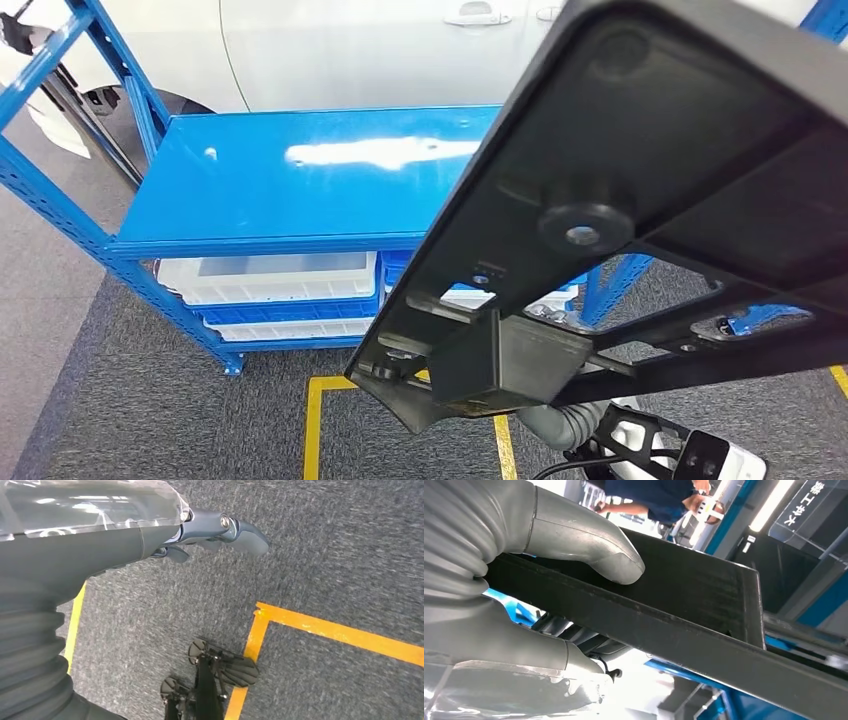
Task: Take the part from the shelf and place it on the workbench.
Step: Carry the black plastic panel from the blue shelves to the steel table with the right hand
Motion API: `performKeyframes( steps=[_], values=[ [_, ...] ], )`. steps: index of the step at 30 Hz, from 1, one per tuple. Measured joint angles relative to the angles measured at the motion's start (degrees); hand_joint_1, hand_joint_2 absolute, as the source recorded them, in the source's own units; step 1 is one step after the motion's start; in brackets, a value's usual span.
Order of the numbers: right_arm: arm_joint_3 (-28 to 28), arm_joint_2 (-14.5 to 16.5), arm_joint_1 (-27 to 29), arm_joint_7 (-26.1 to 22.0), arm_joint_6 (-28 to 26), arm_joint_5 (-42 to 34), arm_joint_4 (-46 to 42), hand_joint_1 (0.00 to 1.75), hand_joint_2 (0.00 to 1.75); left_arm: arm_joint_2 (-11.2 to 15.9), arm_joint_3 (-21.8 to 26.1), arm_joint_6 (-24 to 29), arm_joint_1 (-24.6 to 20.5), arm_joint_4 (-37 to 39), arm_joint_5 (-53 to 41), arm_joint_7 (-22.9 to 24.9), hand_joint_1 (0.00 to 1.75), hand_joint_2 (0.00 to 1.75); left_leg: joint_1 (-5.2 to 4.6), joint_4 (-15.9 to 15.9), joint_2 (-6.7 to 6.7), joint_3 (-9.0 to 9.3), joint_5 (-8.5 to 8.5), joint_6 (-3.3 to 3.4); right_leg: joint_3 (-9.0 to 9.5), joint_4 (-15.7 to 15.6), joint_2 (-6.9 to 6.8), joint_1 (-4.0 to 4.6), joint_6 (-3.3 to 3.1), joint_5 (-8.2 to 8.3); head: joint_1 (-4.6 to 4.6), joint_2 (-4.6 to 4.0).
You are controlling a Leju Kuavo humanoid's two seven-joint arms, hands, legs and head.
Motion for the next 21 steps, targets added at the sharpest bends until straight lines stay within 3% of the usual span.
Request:
performKeyframes(
  steps=[2, 3, 4, 6, 7, 8, 9, 10, 12, 14, 17, 18, 19, 21],
  values=[
    [-0.60, 0.43, -0.03, 0.00, -0.46, 0.76, -0.21, 1.75, 1.75, -0.01, -0.05, 0.02, 0.07, 0.01, -0.05, -0.14, 0.00, 1.75, 0.09, 0.08, -0.06, -0.35, 0.17, -0.72, -0.67, -0.20, -0.09, -0.09, -0.92, 0.83, -0.01, 0.00],
    [-0.81, 0.64, -0.05, 0.00, -0.72, 0.97, -0.32, 1.75, 1.75, -0.01, -0.07, 0.03, 0.11, 0.01, -0.09, -0.19, 0.00, 1.75, 0.16, 0.94, -0.10, -0.80, -0.92, -0.98, -1.10, -0.34, -0.19, -0.17, -1.42, 1.38, -0.01, 0.01],
    [-1.06, 0.84, -0.08, 0.00, -0.97, 1.08, -0.43, 1.75, 1.75, -0.01, -0.08, 0.05, 0.14, 0.01, -0.13, -0.23, 0.00, 1.75, 0.24, 2.98, -0.14, -1.56, -3.03, -1.21, -1.65, -0.49, -0.29, -0.25, -1.85, 1.99, -0.01, 0.01],
    [-1.46, 1.08, -0.10, -0.01, -1.17, 1.29, -0.54, 1.75, 1.75, 0.01, -0.09, 0.08, 0.15, -0.01, -0.16, -0.32, 0.00, 1.75, 0.32, 9.97, -0.15, -3.63, -8.56, -1.58, -3.02, -0.44, -0.41, -0.06, -2.35, 3.08, -0.01, 0.00],
    [-1.61, 1.12, -0.08, 0.00, -1.21, 1.41, -0.55, 1.75, 1.75, 0.02, -0.09, 0.09, 0.14, -0.01, -0.16, -0.34, 0.00, 1.75, 0.33, 13.49, -0.15, -4.36, -10.38, -1.71, -3.78, -0.39, -0.43, 0.06, -2.43, 3.63, -0.01, 0.00],
    [-1.69, 1.12, -0.06, 0.01, -1.22, 1.51, -0.55, 1.75, 1.75, 0.02, -0.10, 0.09, 0.14, -0.02, -0.16, -0.36, 0.00, 1.75, 0.33, 15.60, -0.15, -4.38, -10.94, -1.74, -4.52, -0.32, -0.43, 0.18, -2.45, 4.14, -0.01, 0.00],
    [-1.74, 1.13, -0.04, 0.01, -1.22, 1.55, -0.55, 1.75, 1.75, 0.01, -0.11, 0.09, 0.14, -0.02, -0.16, -0.37, 0.00, 1.75, 0.33, 15.69, -0.15, -3.40, -10.30, -1.66, -5.23, -0.24, -0.42, 0.28, -2.43, 4.63, -0.01, 0.00],
    [-1.78, 1.13, -0.03, 0.01, -1.22, 1.56, -0.57, 1.75, 1.75, 0.01, -0.12, 0.09, 0.13, -0.02, -0.16, -0.37, 0.00, 1.75, 0.31, 13.63, -0.15, -1.37, -8.89, -1.46, -5.88, -0.17, -0.40, 0.38, -2.37, 5.09, -0.02, -0.01],
    [-1.88, 1.14, -0.05, 0.01, -1.22, 1.56, -0.73, 1.75, 1.75, 0.05, -0.14, 0.09, 0.01, -0.02, -0.16, -0.40, 0.00, 1.75, 0.07, 5.50, -0.19, 4.49, -6.72, -0.72, -6.89, -0.04, -0.37, 0.56, -2.07, 5.93, -0.02, -0.01],
    [-2.04, 1.19, -0.10, 0.01, -1.22, 1.56, -0.93, 1.75, 1.75, 0.11, -0.19, 0.09, -0.09, -0.02, -0.16, -0.44, 0.00, 1.75, -0.34, -0.74, -0.26, 8.29, -6.63, -0.04, -7.41, -0.11, -0.43, 0.58, -1.51, 6.79, -0.01, 0.00],
    [-2.22, 1.27, -0.11, 0.00, -1.22, 1.55, -1.01, 1.75, 1.75, 0.13, -0.27, 0.10, 0.00, -0.02, -0.16, -0.45, 0.00, 1.75, -0.56, -2.47, -0.19, 8.26, -5.88, 0.72, -7.69, -0.59, -0.42, 0.37, -0.46, 7.90, -0.01, 0.00],
    [-2.30, 1.28, -0.11, 0.00, -1.16, 1.54, -1.02, 1.75, 1.75, 0.12, -0.31, 0.11, -0.03, -0.02, -0.16, -0.44, 0.00, 1.75, -0.42, -2.75, -0.09, 7.95, -5.36, 1.09, -8.00, -0.14, -0.34, 0.36, -0.14, 7.22, -0.01, 0.00],
    [-2.39, 1.28, -0.09, 0.01, -1.04, 1.53, -1.04, 1.75, 1.75, 0.10, -0.35, 0.11, -0.09, -0.02, -0.16, -0.45, 0.00, 1.75, -0.25, -2.98, 0.01, 7.53, -4.75, 1.48, -8.58, 1.34, -0.25, 0.34, 0.13, 5.57, 0.00, 0.00],
    [-2.55, 1.28, 0.04, 0.01, -0.42, 1.44, -1.07, 1.75, 1.75, 0.09, -0.45, 0.21, -0.16, -0.02, -0.16, -0.49, 0.00, 1.75, -0.15, -3.05, 0.11, 6.46, -3.78, 2.00, -10.63, 7.88, -0.16, 0.17, 0.56, 0.23, 0.01, 0.01]
  ],
)
